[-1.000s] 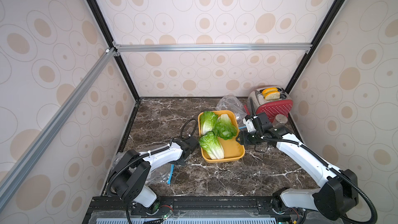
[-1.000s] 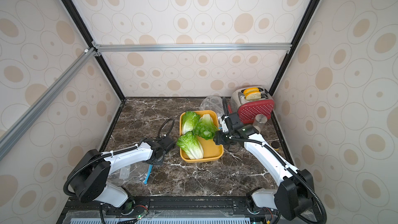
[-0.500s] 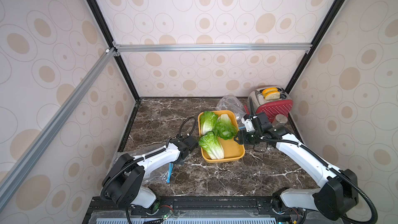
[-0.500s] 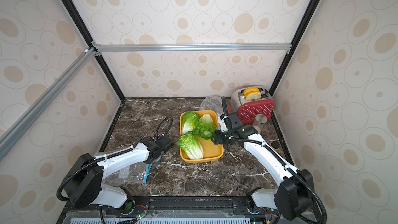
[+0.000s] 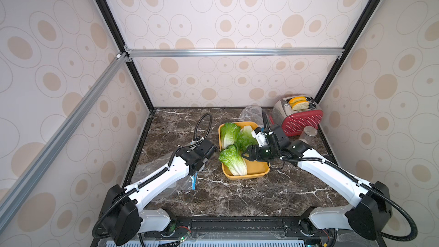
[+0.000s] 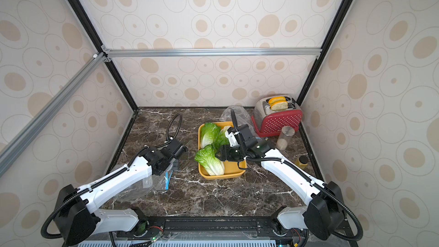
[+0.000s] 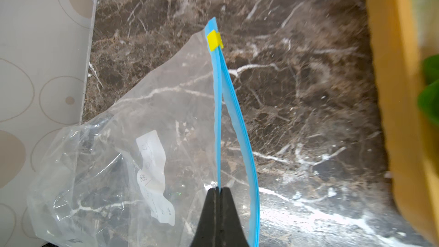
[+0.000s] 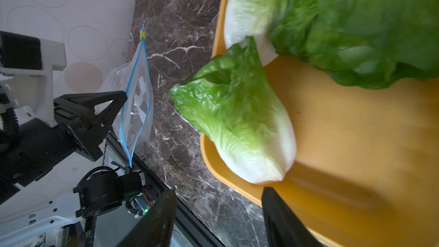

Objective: Put the chinese cabbages into a zipper bag and zip it
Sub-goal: Pick up the zipper food storage bag at the center of the board, then open the zipper of the food storage bag at the center of the board.

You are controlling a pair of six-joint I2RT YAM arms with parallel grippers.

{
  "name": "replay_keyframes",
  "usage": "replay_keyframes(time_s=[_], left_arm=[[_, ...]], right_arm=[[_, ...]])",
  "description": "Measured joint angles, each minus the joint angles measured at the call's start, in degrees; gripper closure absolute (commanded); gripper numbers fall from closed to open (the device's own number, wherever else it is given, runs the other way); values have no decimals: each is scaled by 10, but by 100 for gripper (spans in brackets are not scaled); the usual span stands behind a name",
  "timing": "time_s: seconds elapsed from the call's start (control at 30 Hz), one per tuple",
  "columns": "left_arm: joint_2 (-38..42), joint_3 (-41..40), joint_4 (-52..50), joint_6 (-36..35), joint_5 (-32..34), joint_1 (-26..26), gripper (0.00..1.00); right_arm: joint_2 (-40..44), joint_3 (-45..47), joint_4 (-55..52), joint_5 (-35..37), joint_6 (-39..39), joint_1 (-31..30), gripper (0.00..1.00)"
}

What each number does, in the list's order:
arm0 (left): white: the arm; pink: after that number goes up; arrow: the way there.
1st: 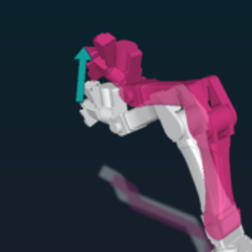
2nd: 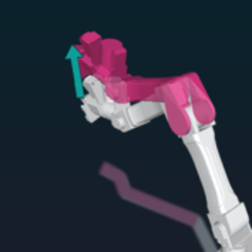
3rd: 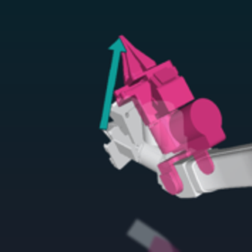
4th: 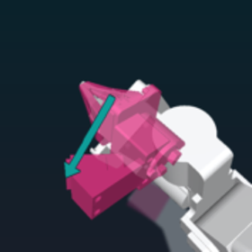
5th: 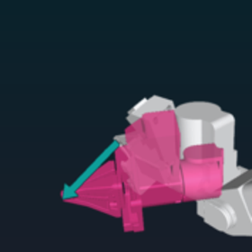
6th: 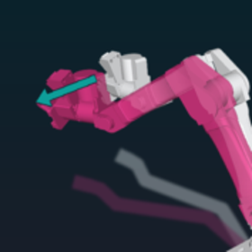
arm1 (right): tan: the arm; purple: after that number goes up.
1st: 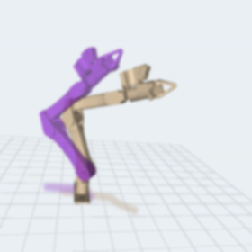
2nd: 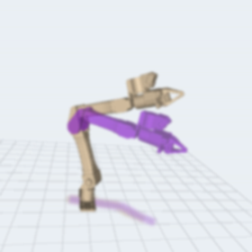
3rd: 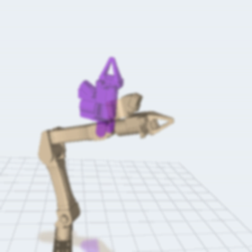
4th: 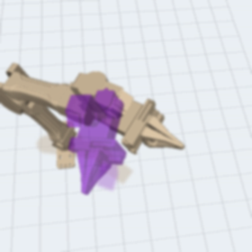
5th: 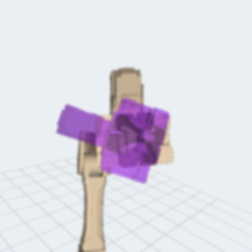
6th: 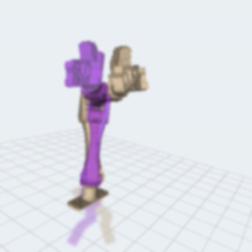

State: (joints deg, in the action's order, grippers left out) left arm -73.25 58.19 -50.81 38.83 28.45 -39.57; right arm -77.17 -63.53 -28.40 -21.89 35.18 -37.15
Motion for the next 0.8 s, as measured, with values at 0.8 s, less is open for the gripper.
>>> replay_keyframes(time_s=[0.8], left_arm=[[71,32,-2,-11,-55,31,100]], right_arm=[[-379,-299,127,-51,104,-123,47]])
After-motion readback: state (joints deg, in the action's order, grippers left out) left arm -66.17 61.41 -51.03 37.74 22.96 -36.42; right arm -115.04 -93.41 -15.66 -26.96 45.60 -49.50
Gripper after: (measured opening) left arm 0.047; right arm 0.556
